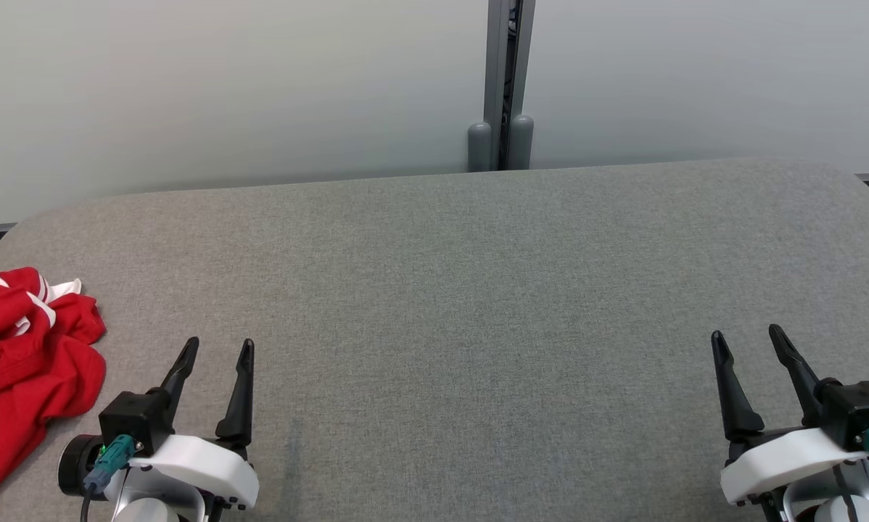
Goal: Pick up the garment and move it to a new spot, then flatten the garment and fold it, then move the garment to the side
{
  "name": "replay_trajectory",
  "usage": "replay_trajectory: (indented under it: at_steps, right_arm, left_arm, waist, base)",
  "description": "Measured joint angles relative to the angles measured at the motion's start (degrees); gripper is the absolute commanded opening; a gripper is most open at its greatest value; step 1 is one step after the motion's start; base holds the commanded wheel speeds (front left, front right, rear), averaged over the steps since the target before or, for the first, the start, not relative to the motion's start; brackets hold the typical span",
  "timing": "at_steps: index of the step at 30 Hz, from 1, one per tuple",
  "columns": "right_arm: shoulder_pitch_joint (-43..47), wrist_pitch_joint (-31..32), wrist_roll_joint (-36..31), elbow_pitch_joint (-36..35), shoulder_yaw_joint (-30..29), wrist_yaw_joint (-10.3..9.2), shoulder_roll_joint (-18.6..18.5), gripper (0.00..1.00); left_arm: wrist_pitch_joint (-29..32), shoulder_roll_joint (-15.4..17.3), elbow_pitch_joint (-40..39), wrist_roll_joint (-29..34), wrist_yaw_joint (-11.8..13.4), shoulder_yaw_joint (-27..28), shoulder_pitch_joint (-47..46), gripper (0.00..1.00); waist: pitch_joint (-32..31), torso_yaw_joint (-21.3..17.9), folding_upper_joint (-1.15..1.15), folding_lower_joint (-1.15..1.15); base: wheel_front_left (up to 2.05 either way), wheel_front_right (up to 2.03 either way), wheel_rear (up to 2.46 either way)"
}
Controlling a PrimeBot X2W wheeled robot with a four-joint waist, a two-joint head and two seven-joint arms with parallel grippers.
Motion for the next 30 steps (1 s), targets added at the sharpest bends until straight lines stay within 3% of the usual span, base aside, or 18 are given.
replay_trajectory:
  at_steps: [30]
  right_arm:
    - [0.0,-0.6,2.8,0.4,-0.8,0.00,0.5,1.00]
  left_arm:
    - [-0.2,0.4,2.7,-2.1,0.7,-0.2,-1.1,1.00]
  waist:
    - [0.4,0.5,0.00,0.00]
  base:
    - [0.00,0.00,0.00]
